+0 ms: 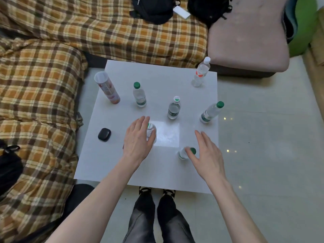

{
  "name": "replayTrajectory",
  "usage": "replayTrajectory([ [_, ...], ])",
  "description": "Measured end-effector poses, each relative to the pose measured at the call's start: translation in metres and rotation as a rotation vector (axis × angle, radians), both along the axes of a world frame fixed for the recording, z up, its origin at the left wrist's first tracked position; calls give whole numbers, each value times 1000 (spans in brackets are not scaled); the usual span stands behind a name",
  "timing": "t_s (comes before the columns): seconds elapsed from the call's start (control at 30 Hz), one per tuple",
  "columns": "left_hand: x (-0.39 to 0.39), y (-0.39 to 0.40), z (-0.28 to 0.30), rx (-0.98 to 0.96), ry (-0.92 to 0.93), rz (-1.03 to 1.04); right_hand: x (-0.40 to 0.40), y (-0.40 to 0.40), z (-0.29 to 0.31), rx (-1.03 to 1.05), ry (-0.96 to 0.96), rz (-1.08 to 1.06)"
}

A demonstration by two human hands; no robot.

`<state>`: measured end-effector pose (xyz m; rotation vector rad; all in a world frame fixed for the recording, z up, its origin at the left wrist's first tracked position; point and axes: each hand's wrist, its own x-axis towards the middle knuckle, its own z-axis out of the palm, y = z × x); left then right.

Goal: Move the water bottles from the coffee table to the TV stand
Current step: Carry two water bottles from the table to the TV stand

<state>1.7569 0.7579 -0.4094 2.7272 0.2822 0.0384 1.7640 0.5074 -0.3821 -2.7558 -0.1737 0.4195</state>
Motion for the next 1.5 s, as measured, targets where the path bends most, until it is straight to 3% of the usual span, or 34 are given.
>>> replayTrajectory([
  [0.23,30,1,-45,40,196,-143,11,5,-58,-89,238,-35],
  [0.47,58,7,-63,75,446,-166,21,17,-90,-210,302,-47],
  [0.83,70,7,-46,-44,399,-192,21,10,-89,-163,257,-152],
  [1.3,53,-81,50,-45,197,-579,-1,-47,43,-1,24,-426],
  [1.5,43,-146,100,60,43,-803,-14,-107,108,79,-135,-448],
])
